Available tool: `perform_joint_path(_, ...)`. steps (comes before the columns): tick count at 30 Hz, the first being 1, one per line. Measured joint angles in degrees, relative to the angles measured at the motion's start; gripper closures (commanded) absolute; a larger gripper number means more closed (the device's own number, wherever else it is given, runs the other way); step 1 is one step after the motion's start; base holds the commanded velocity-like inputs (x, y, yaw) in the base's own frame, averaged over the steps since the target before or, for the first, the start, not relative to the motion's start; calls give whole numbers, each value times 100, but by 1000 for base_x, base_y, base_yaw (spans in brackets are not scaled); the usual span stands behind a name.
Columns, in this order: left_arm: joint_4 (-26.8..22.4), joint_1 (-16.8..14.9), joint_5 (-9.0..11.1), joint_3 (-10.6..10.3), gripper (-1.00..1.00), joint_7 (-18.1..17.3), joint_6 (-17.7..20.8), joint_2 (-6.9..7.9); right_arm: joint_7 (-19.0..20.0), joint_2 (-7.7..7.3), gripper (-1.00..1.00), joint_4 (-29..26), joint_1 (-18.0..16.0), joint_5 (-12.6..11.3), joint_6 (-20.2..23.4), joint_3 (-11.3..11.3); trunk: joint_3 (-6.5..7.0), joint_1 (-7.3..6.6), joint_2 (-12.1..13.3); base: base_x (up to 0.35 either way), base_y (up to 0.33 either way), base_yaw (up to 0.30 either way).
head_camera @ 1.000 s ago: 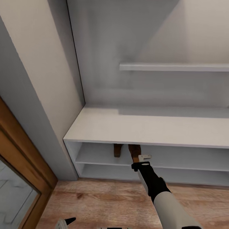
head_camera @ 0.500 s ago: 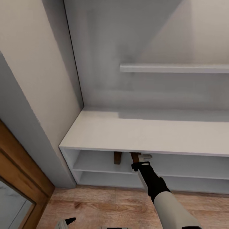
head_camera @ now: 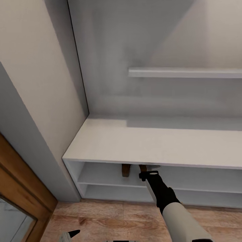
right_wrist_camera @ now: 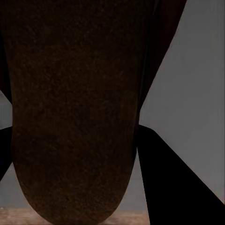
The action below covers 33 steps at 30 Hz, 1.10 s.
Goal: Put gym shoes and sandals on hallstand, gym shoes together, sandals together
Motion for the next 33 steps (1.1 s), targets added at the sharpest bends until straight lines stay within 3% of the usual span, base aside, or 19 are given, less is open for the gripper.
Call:
perform_joint_path(15,1,0,1,2,-100,-1,-4,7,-7,0,100,-9,0,0,5,0,0,1,0,36,21,0)
perform_joint_path(16,1,0,1,3,-100,-1,-5,7,-7,0,-100,-9,0,0,4,0,0,1,0,9,5,0)
perform_joint_path(33,2,-1,1,-3,-100,1,-9,1,-10,0,-100,-10,0,-16,5,0,0,3,0,-40,-10,0)
